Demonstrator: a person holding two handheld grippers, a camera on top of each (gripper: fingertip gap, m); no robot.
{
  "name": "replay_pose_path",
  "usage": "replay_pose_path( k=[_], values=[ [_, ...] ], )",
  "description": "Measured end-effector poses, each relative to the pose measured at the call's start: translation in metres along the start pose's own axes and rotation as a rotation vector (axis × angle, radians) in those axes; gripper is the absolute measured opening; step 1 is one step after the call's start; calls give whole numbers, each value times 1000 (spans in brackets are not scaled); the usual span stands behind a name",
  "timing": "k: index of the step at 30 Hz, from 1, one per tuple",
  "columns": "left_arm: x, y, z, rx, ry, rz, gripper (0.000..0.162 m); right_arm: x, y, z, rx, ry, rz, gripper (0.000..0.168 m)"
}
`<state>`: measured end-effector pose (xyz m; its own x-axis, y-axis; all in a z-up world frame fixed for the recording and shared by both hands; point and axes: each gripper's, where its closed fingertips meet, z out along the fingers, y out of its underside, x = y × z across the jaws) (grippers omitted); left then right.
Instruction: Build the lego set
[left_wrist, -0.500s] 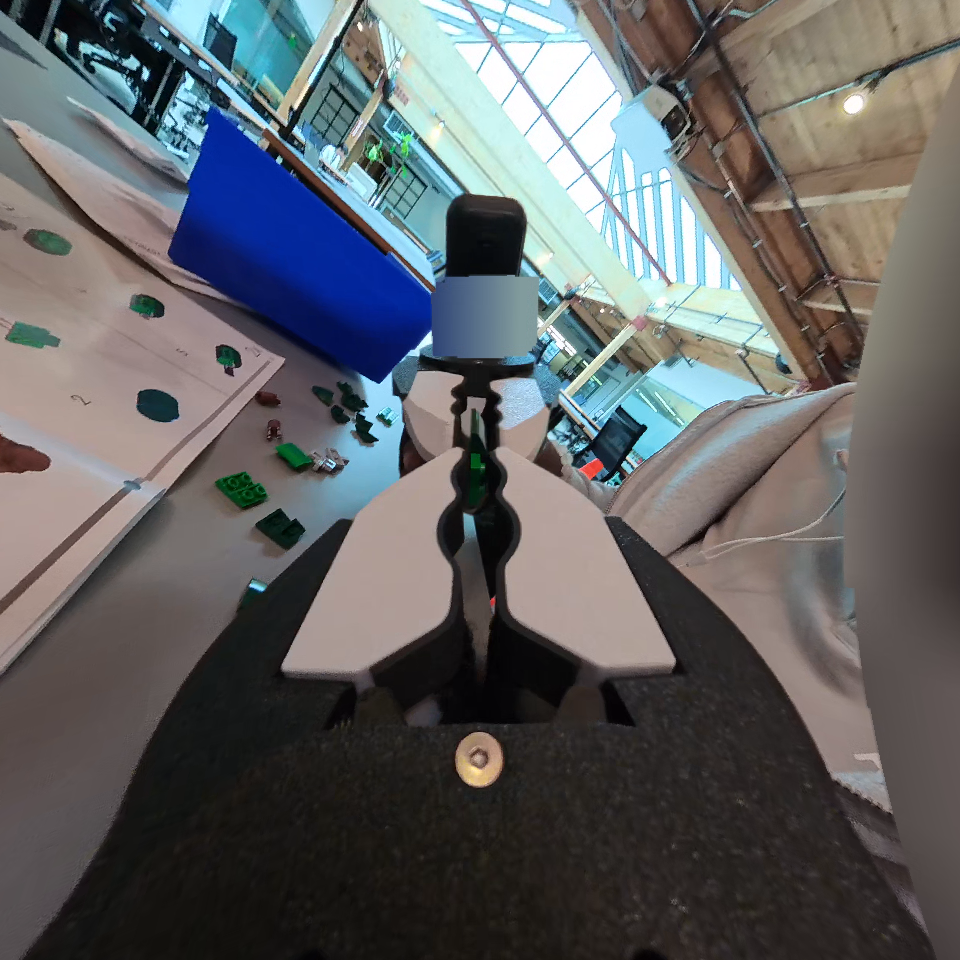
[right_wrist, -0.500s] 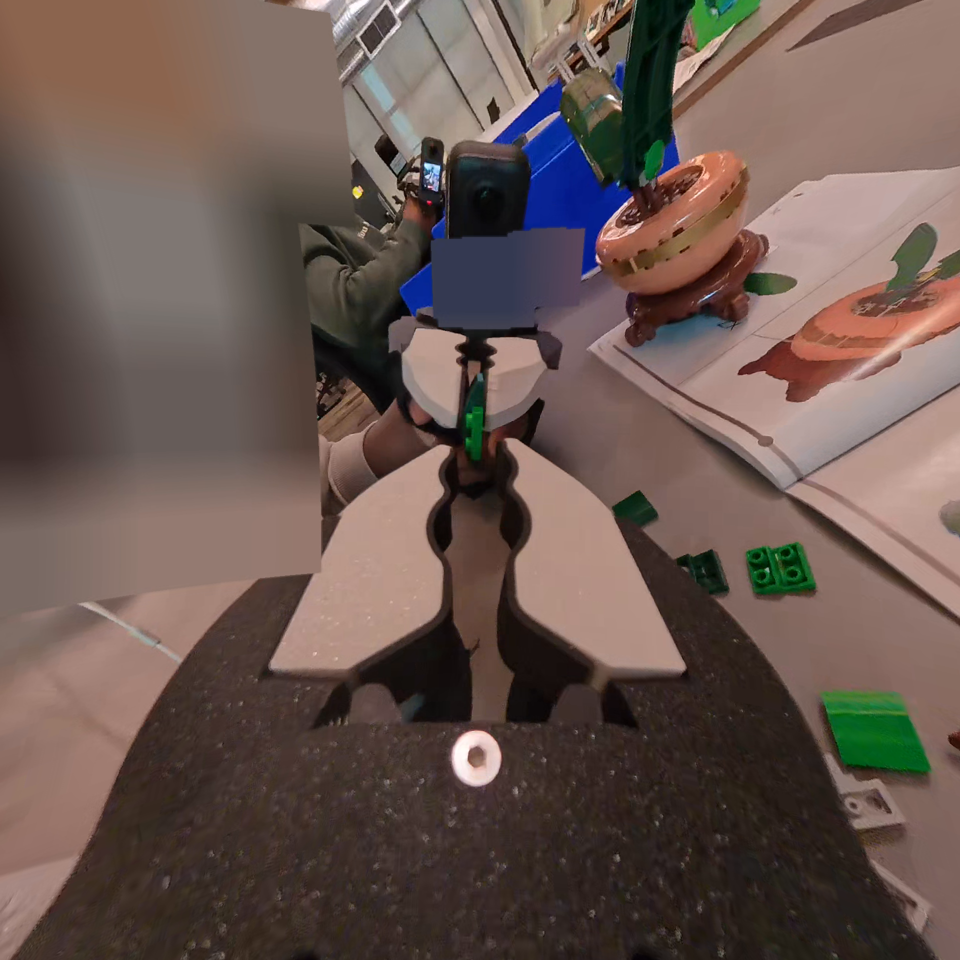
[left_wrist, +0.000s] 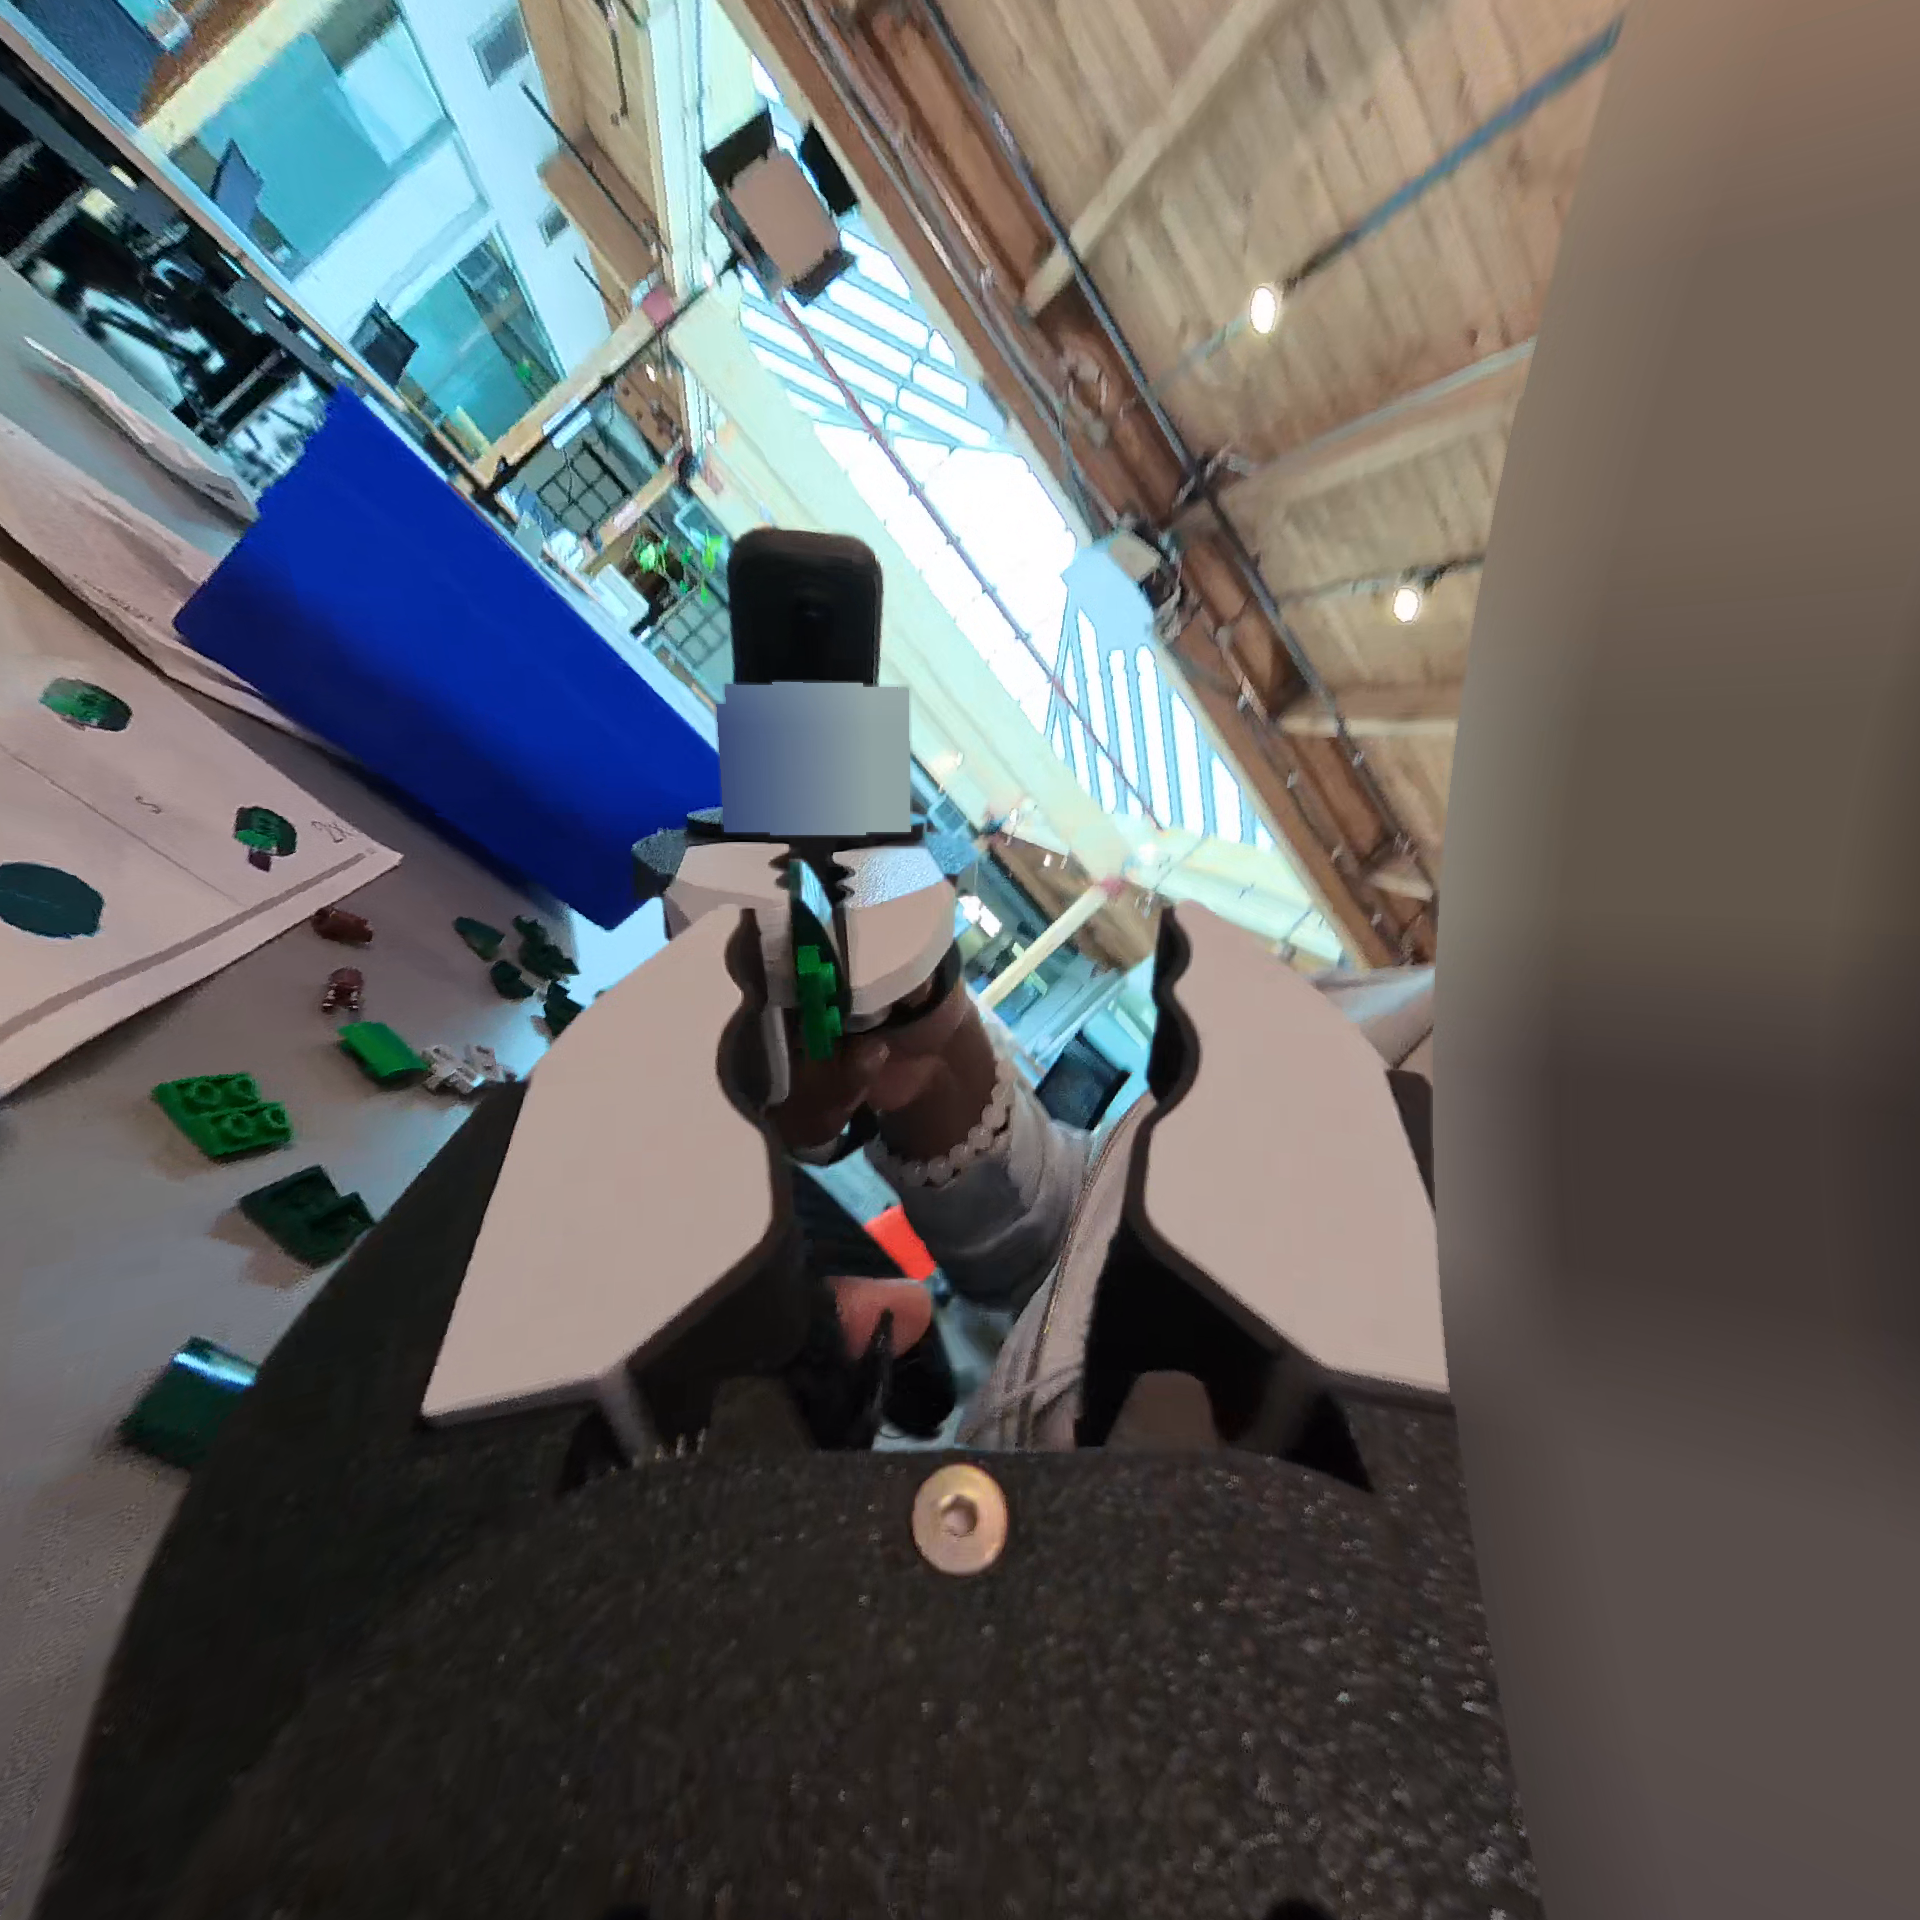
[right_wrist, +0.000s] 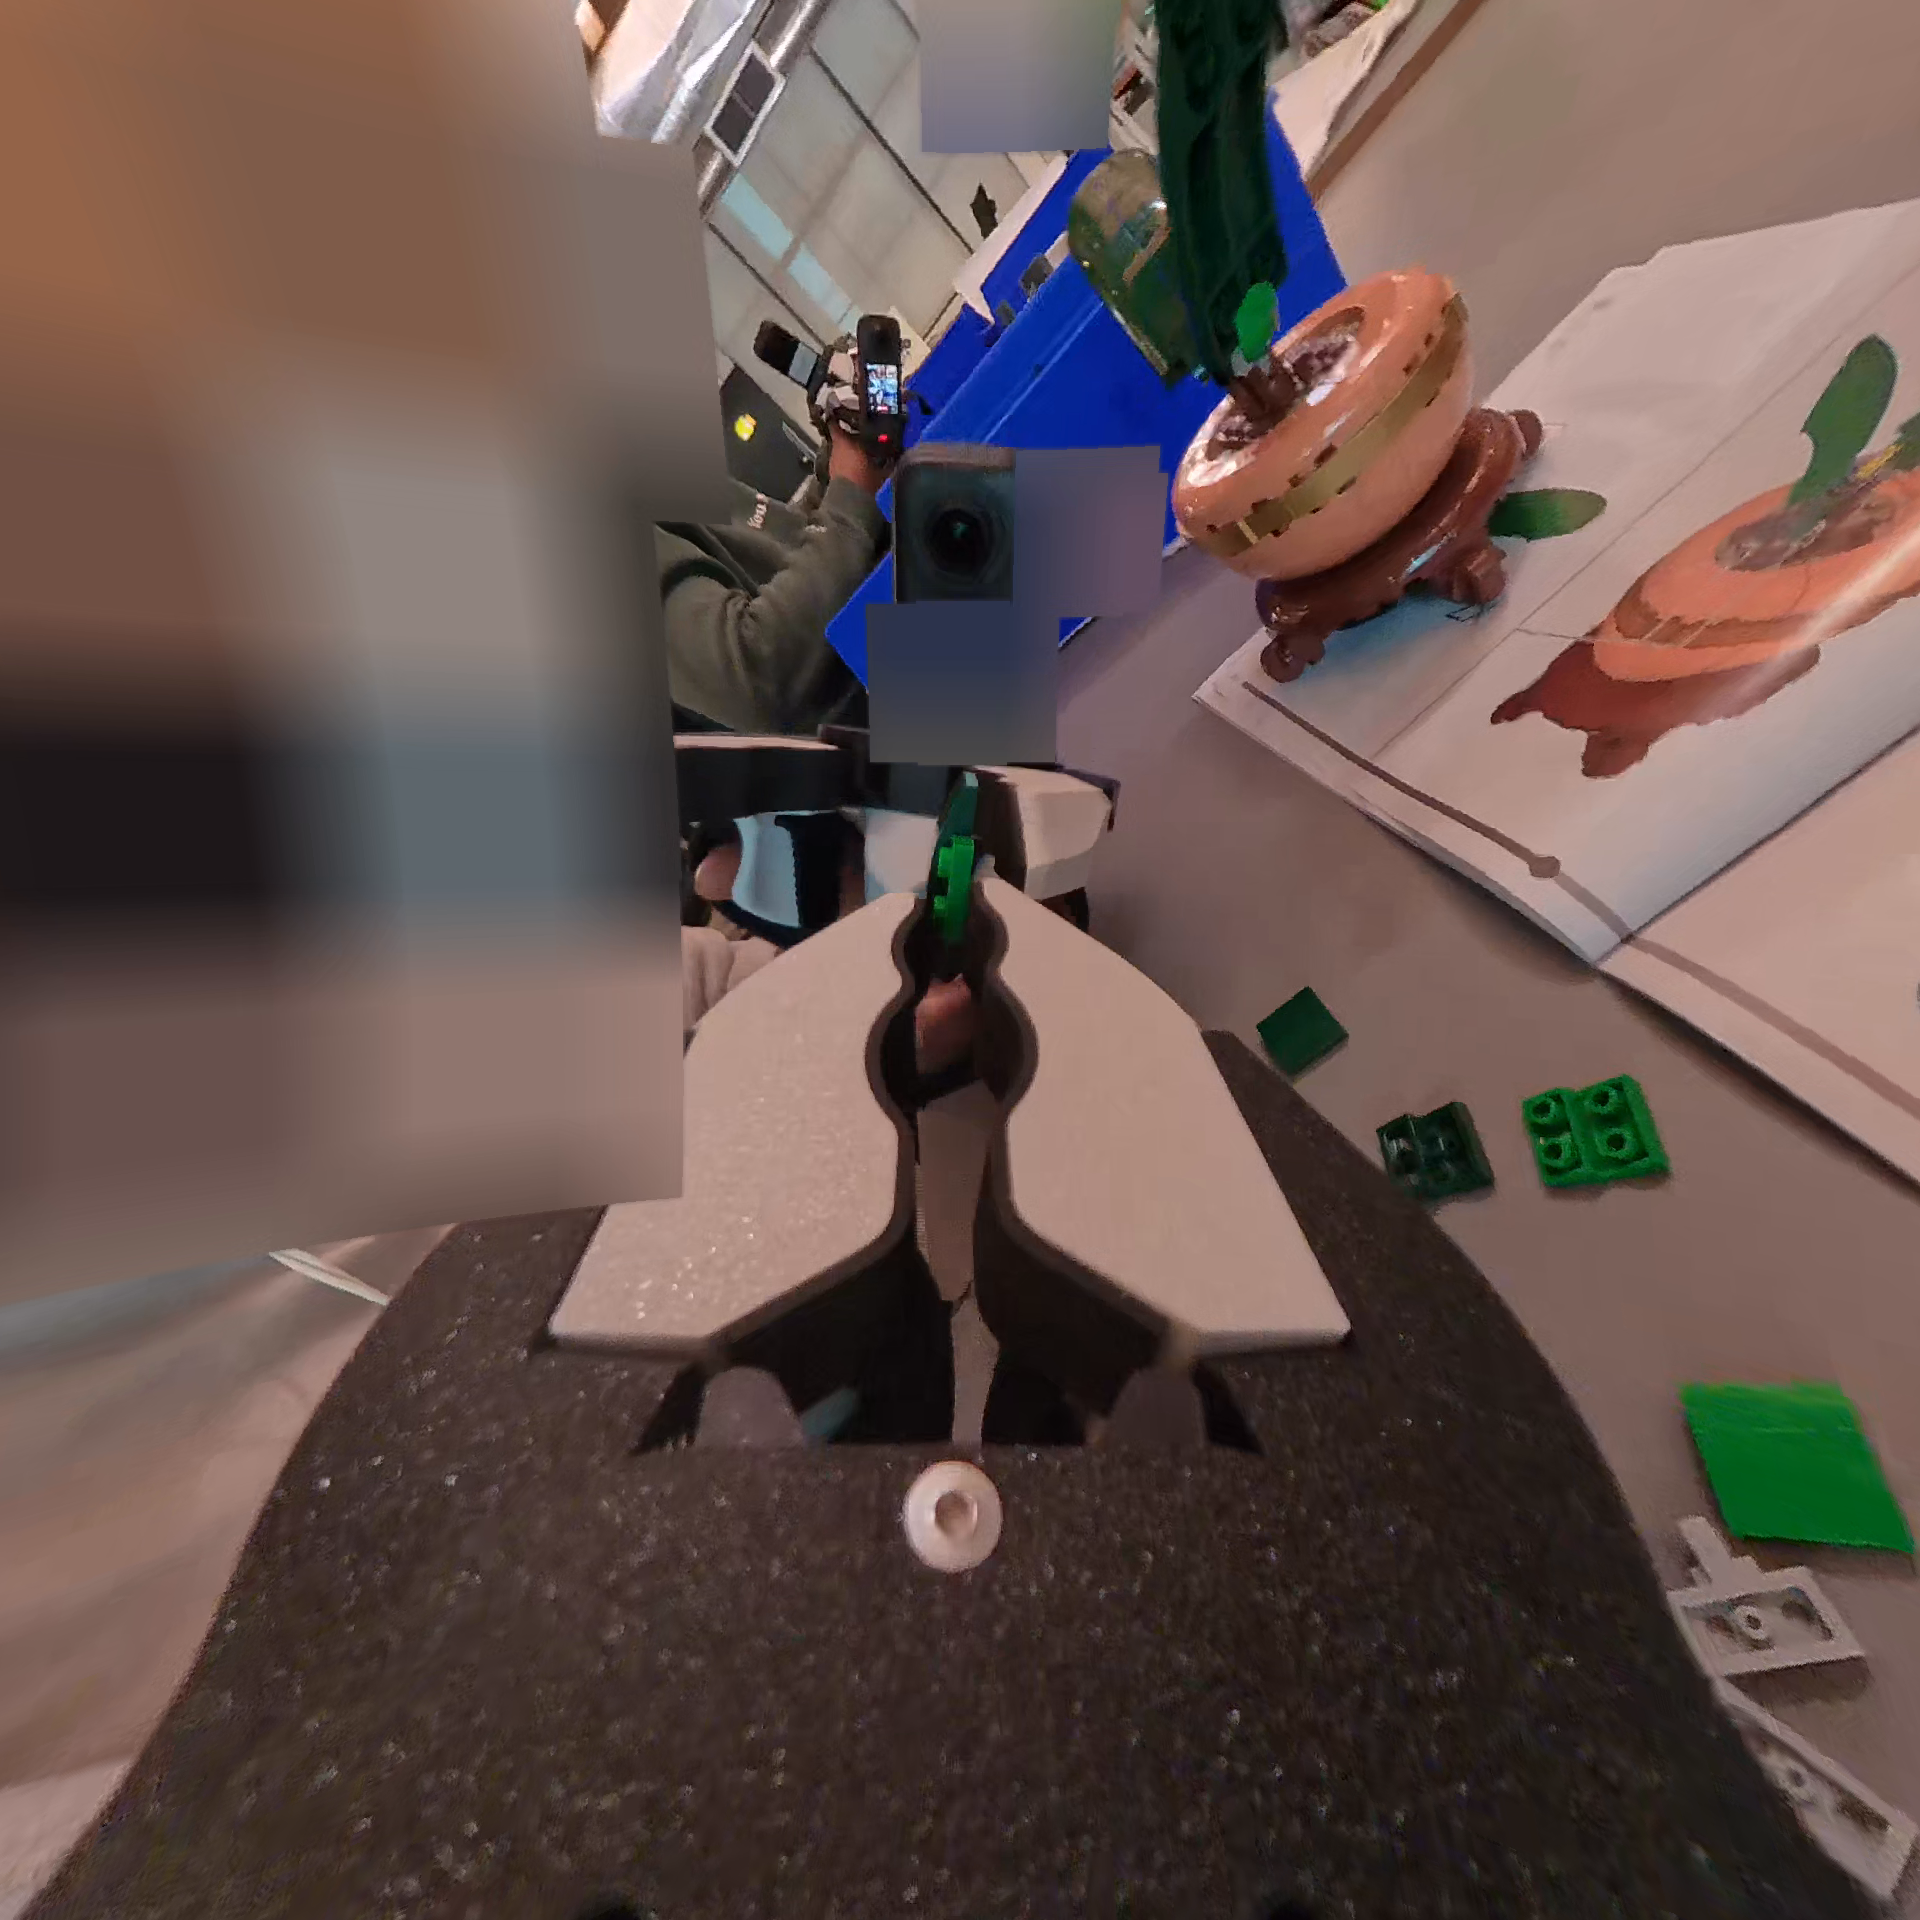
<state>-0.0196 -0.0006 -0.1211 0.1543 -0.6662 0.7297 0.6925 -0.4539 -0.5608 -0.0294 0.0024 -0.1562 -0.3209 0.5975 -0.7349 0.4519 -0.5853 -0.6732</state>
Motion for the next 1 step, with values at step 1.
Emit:
replay_pose_path(
  k=[1],
  values=[
    [-1, -1, 0, 25, -4, -35, 74, 3, 1, 0, -6, 6, 32, 5]
  ],
)
